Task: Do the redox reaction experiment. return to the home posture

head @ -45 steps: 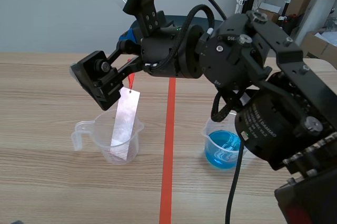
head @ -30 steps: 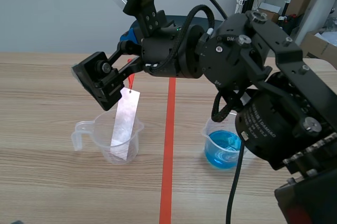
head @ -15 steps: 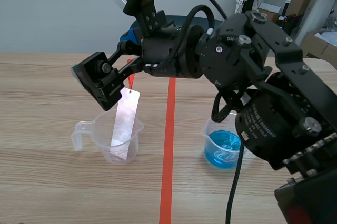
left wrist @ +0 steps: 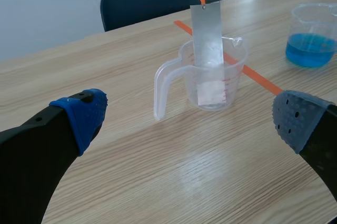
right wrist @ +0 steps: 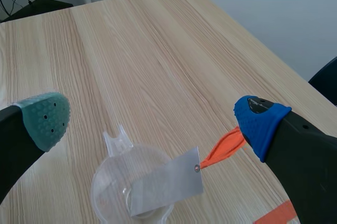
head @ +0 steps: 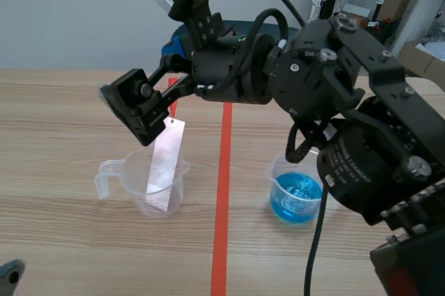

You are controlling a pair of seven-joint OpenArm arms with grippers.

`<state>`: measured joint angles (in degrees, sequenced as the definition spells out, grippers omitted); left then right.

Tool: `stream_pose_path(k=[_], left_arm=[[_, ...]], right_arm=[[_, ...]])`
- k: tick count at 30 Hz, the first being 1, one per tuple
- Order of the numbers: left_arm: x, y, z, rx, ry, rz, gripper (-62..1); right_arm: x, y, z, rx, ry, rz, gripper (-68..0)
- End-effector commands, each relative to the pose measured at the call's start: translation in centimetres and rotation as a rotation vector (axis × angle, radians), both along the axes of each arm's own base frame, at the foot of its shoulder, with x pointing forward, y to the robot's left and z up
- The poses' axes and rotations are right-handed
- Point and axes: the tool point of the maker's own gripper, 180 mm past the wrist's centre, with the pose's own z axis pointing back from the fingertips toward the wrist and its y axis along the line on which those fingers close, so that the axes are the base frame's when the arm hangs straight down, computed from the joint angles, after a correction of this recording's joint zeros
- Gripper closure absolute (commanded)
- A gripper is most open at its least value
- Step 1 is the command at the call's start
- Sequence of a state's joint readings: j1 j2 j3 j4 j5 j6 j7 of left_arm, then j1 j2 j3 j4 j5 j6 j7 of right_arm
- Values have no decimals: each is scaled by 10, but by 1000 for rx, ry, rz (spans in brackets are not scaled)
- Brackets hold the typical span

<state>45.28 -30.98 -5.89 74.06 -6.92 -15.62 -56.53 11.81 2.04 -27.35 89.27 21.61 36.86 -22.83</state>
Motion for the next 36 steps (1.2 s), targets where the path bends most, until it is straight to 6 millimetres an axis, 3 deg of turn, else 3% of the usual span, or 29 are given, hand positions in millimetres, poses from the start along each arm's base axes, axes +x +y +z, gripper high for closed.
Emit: stream_pose_path(k=[1,6,13,22,30,36], left_arm=[[9,-4,12,20,-23,-19,-623],[31,-16,36,43,-46,-45,-623],[51,-34,76,8,-85,-116,-623],[65,-49,103,21,-106,-173,-623],[59,-63,115,-10,-115,-214,-623],[49,-82,122,5,-97,-253,-623]], right_arm=[[4,-8,11,14,-45,-5,-679],[1,-28,4,-1,-72,-10,-679],[-16,-58,15,1,-174,15,-679],[-37,-100,16,-15,-247,-39,-679],[-51,-136,5,-54,-287,-92,-679],[-48,-155,12,-84,-342,-105,-679]])
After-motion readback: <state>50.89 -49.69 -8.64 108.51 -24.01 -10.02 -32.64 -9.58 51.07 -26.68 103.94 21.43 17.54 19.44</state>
